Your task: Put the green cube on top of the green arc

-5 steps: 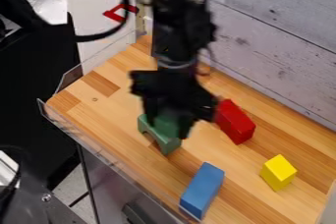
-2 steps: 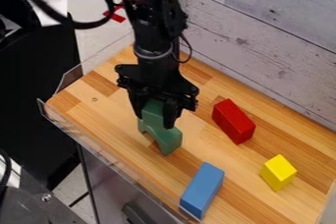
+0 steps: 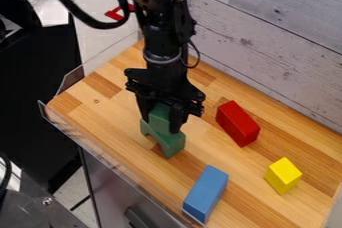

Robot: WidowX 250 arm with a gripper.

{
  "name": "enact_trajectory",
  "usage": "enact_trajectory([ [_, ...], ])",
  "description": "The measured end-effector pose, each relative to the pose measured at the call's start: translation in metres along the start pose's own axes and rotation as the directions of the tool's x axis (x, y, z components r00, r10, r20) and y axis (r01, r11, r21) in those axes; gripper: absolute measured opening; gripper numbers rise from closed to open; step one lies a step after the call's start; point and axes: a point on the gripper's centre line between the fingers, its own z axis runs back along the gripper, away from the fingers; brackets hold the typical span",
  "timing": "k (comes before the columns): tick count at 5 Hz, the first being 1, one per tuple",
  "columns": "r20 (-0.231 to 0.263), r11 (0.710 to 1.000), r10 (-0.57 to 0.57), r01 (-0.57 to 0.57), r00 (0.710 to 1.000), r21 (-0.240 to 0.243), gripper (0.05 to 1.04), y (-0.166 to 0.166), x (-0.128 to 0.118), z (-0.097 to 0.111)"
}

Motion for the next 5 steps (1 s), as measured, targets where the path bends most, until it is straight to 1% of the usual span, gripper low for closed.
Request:
enact_trajectory([
  [1, -0.003, 1.0, -0.02, 0.02, 1.0, 0.009, 0.587, 0.001, 0.0, 0.0],
  [3, -0.007, 0.999, -0.038, 0.038, 0.999, 0.009, 0.587, 0.005, -0.002, -0.002],
  [4, -0.034, 0.999, -0.049, 0.049, 0.998, 0.0, 0.587, 0.005, -0.005, -0.01],
  [5, -0.022, 0.999, -0.041, 0.041, 0.999, -0.008, 0.587, 0.003, -0.002, -0.014],
])
